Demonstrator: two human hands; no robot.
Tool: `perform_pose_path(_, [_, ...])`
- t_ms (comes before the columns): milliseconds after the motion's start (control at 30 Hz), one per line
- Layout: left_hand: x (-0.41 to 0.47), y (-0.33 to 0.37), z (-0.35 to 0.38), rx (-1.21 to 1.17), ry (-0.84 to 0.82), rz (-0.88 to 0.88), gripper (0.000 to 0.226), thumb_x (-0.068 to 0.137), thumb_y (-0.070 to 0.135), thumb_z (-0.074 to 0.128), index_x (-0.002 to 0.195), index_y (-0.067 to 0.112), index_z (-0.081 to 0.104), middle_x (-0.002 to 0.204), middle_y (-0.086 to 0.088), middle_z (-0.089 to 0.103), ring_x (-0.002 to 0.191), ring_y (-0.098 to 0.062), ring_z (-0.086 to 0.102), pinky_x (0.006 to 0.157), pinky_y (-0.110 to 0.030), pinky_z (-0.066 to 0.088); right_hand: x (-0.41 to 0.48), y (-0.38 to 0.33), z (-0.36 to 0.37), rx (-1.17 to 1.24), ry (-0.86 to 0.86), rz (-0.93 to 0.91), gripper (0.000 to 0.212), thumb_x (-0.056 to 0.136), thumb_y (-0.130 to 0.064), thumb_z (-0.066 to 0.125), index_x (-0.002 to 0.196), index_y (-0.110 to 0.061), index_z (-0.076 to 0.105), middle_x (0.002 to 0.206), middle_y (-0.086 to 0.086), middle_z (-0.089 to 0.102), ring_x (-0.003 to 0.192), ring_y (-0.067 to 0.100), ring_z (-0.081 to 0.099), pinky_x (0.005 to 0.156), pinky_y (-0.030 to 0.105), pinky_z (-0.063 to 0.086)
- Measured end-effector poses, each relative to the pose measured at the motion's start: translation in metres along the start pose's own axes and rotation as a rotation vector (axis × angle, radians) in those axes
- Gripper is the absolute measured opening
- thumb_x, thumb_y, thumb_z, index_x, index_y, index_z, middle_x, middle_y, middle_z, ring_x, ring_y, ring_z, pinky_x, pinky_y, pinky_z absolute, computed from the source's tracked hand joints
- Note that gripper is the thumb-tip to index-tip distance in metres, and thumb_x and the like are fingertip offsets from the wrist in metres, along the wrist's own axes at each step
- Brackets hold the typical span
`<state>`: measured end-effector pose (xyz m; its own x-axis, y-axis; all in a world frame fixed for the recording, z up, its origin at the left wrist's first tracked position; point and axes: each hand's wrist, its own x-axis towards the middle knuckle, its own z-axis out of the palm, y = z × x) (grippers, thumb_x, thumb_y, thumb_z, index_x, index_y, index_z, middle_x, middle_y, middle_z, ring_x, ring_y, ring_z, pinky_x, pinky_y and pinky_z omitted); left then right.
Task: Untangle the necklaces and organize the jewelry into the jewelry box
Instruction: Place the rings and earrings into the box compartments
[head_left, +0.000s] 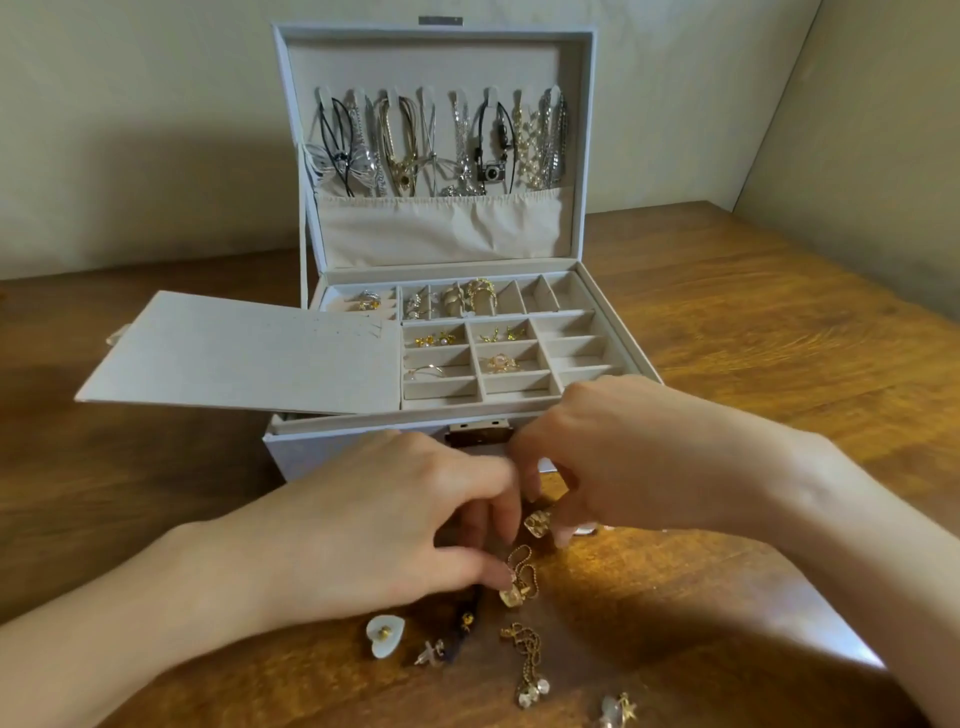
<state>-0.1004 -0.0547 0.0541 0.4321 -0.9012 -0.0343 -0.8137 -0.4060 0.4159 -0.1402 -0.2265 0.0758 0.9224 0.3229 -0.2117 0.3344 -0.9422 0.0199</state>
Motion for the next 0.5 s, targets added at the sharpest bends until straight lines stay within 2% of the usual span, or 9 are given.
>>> perform_pose_path(67, [0.0, -0.002, 0.003, 0.023, -0.047, 0.039, 0.023, 0.077, 0.051, 0.067, 0.094, 0.04, 0.056, 0.078, 0.019, 0.057, 0.075, 0.015, 0.047, 0.065, -0.006, 0.033, 0.002, -0.001, 0.002, -0.012, 0.013, -0.032, 0.028, 0.076, -0.041, 0.073, 0.1, -0.032, 0.063, 0.061, -0.014, 0.038, 0.055, 0.003, 0.032, 0.052, 0.025, 0.032])
perform_pose_path(133, [0.001, -0.004, 0.007, 0.048, -0.068, 0.074, 0.028, 0.078, 0.052, 0.065, 0.101, 0.042, 0.052, 0.084, 0.017, 0.056, 0.081, 0.009, 0.048, 0.066, -0.01, 0.034, 0.003, -0.002, 0.004, -0.022, 0.018, -0.059, 0.023, 0.078, -0.038, 0.071, 0.099, -0.031, 0.064, 0.067, -0.01, 0.05, 0.062, 0.007, 0.037, 0.051, 0.026, 0.033])
perform_pose_path(200, [0.002, -0.006, 0.009, 0.054, -0.067, 0.106, 0.027, 0.08, 0.048, 0.066, 0.099, 0.04, 0.049, 0.09, 0.015, 0.054, 0.083, 0.002, 0.05, 0.065, -0.012, 0.035, 0.002, -0.002, 0.005, -0.016, 0.009, -0.081, 0.017, 0.08, -0.035, 0.069, 0.096, -0.03, 0.065, 0.073, -0.007, 0.056, 0.065, 0.009, 0.04, 0.052, 0.027, 0.036])
perform_pose_path(300, [0.002, -0.005, 0.01, 0.09, -0.047, 0.127, 0.021, 0.082, 0.048, 0.064, 0.09, 0.04, 0.046, 0.089, 0.017, 0.05, 0.081, -0.001, 0.05, 0.062, -0.012, 0.032, -0.002, 0.002, 0.0, 0.055, -0.013, -0.106, 0.015, 0.079, -0.037, 0.07, 0.091, -0.028, 0.066, 0.066, -0.011, 0.051, 0.059, 0.005, 0.045, 0.056, 0.02, 0.04])
perform_pose_path(367, [0.0, -0.005, 0.01, 0.104, -0.024, 0.134, 0.02, 0.082, 0.053, 0.06, 0.088, 0.041, 0.046, 0.09, 0.017, 0.047, 0.081, -0.002, 0.049, 0.062, -0.012, 0.033, -0.008, 0.008, -0.008, 0.205, -0.038, -0.098, 0.015, 0.077, -0.036, 0.074, 0.086, -0.029, 0.065, 0.064, -0.012, 0.056, 0.056, 0.003, 0.052, 0.057, 0.021, 0.044])
perform_pose_path(467, [-0.002, -0.005, 0.004, 0.054, 0.026, 0.153, 0.022, 0.082, 0.058, 0.053, 0.092, 0.039, 0.049, 0.094, 0.019, 0.045, 0.076, -0.002, 0.051, 0.061, -0.009, 0.034, -0.022, 0.024, -0.025, 0.535, -0.019, -0.075, 0.013, 0.078, -0.025, 0.075, 0.08, -0.024, 0.062, 0.056, -0.016, 0.062, 0.042, 0.005, 0.056, 0.045, 0.019, 0.045])
perform_pose_path(500, [-0.002, -0.004, 0.002, 0.004, 0.04, 0.148, 0.021, 0.082, 0.056, 0.054, 0.092, 0.038, 0.05, 0.093, 0.02, 0.047, 0.073, -0.003, 0.052, 0.059, -0.006, 0.034, -0.025, 0.03, -0.029, 0.618, -0.009, -0.07, 0.013, 0.078, -0.023, 0.075, 0.081, -0.021, 0.062, 0.052, -0.011, 0.063, 0.04, 0.005, 0.054, 0.042, 0.019, 0.043])
